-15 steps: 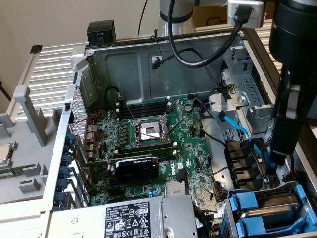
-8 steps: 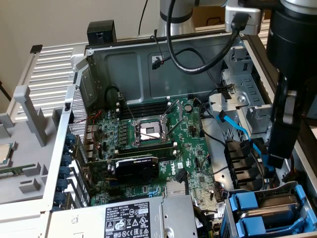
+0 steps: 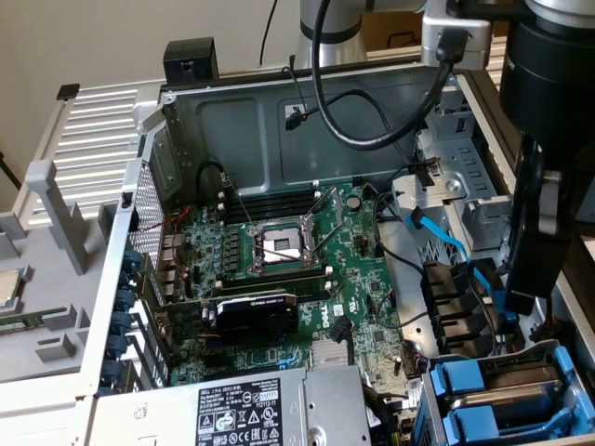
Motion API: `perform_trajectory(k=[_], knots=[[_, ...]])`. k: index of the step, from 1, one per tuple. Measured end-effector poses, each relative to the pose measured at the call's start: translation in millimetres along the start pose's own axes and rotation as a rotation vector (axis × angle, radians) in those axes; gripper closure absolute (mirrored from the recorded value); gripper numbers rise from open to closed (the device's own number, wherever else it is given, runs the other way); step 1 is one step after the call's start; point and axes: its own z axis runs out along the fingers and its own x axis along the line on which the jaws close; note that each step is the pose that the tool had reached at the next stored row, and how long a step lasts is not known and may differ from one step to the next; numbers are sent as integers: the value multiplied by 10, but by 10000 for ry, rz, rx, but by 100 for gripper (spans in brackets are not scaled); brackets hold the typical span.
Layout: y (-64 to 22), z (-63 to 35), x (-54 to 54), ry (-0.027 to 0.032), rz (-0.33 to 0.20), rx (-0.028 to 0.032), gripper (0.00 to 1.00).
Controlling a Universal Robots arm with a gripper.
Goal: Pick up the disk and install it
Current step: 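Insert the first disk wire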
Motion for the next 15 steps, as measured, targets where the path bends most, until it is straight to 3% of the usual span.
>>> perform_trajectory(k=[7,15], knots=[[-2,9,6,2,20,-2,39],[-4,23,11,57,448,-21,39]])
